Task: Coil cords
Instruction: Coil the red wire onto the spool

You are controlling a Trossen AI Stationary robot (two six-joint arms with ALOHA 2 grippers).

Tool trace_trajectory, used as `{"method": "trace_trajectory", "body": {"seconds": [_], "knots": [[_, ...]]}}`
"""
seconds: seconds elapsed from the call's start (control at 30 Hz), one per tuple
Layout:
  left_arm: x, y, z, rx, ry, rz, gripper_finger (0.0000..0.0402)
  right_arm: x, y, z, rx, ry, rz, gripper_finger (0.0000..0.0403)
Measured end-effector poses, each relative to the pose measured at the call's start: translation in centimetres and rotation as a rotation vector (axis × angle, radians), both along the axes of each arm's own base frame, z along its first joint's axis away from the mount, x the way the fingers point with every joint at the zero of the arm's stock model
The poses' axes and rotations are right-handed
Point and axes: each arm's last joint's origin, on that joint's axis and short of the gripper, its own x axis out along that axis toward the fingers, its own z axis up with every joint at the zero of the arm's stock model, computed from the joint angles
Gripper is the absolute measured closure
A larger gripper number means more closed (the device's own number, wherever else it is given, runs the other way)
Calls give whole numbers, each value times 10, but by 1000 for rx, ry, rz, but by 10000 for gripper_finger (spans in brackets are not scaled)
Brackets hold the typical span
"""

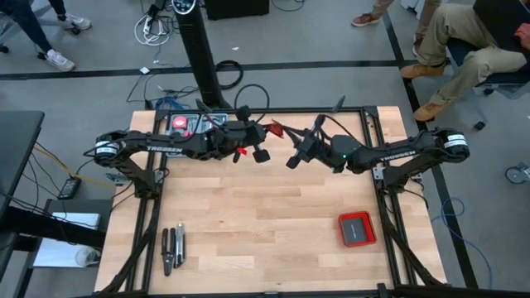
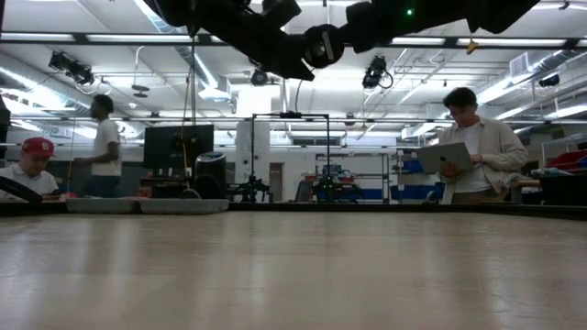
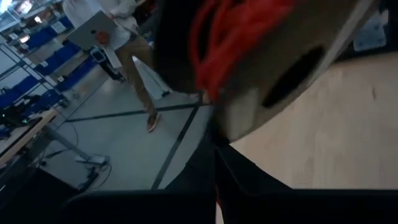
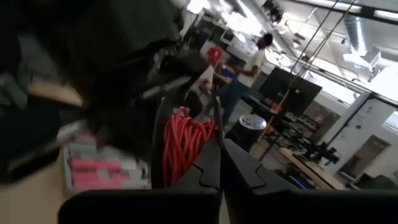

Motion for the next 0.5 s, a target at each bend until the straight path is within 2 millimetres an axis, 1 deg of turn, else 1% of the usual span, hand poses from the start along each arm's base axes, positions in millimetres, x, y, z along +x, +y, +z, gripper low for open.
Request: {"method": "trace_trajectory", "body": {"seconds": [0.2,0.3,0.5], "knots": [[-2,-1,-2,-2,37,11,401,0,4,-9,-27,127,-13,402],[-2,-5,-1,-2,34,-1,401,0,4,-12,-47,179,-63,402],[-1,-16,0,-14,33,-63,401,-7,6,-11,-85,259,-59,403]]}}
